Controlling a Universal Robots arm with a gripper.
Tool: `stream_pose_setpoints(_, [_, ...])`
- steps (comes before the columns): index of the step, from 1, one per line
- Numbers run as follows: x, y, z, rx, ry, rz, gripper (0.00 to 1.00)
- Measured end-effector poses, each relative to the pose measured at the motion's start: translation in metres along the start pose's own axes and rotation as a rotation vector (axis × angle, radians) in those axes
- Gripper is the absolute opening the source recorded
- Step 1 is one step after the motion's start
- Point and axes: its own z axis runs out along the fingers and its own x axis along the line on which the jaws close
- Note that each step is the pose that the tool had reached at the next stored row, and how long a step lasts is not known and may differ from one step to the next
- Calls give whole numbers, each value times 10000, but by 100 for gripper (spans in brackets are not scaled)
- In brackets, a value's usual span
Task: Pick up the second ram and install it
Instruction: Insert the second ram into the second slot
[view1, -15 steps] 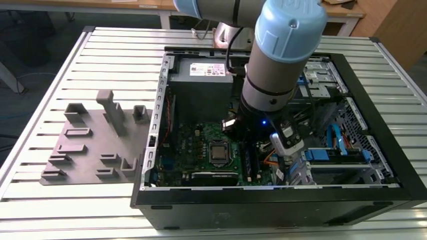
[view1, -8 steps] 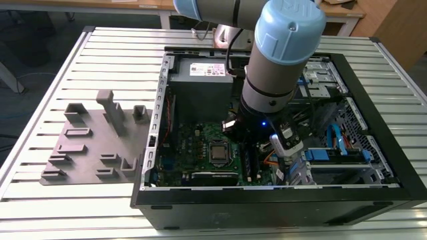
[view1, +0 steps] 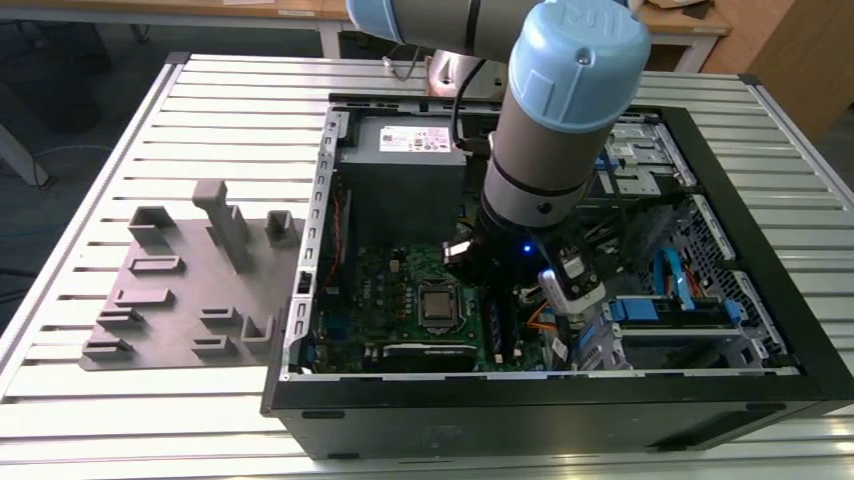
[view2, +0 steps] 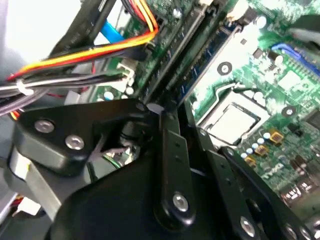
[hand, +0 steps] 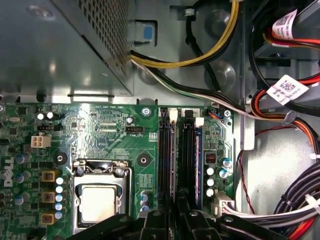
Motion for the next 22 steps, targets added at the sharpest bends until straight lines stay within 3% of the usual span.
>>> stream_pose_setpoints(3, [0,2,-57,4,1,0,18])
stream_pose_setpoints(11, [-1,39,-410,6,1,-3,17])
stream_pose_setpoints(12, [0,48,-450,5,1,-3,11])
stream_pose_setpoints(14, [-1,61,-515,5,0,-3,7])
stream_pose_setpoints(22, [0,62,-530,4,0,-3,7])
